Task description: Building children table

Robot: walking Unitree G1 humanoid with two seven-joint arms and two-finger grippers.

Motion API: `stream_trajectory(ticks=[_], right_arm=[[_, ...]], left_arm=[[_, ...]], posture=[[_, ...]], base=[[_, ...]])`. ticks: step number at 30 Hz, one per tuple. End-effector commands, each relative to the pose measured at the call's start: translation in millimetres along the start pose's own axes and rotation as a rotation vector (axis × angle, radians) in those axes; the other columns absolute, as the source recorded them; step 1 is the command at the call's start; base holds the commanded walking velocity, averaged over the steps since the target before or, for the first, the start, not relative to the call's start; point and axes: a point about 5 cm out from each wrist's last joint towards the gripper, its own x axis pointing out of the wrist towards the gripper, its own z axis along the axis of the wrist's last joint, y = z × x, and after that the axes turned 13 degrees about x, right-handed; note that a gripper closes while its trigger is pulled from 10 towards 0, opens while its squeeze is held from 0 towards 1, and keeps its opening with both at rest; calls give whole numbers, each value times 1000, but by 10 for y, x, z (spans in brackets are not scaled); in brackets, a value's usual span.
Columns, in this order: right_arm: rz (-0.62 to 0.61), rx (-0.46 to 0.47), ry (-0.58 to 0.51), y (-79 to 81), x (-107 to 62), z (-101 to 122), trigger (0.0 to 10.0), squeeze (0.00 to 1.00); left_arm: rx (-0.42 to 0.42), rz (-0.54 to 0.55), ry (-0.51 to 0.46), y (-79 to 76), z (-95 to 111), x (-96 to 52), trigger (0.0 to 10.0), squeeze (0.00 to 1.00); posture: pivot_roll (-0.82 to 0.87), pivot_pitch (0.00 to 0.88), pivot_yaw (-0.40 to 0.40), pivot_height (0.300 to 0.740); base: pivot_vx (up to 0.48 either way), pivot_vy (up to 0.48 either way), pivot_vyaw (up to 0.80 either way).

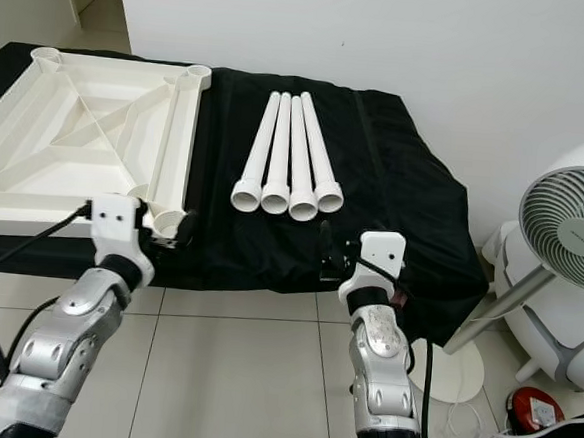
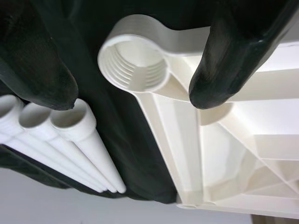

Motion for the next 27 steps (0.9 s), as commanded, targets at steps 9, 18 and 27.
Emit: stream_trajectory(ticks=[9, 18, 27], right_arm=[[44, -25, -86, 123, 24, 172, 10000, 0], [59, -55, -95, 88, 116, 204, 10000, 0], [73, -48, -92, 137, 126, 182, 10000, 0]], left_arm=[[31, 77, -23, -84, 132, -35, 10000, 0], [12, 138, -46, -60, 192, 36, 10000, 0], [51, 157, -68, 27, 251, 27, 10000, 0]], posture=[[16, 0, -110, 740], [26, 0, -120, 740], [40, 0, -123, 740]], base=[[0, 0, 0], [0, 0, 0], [0, 0, 0]])
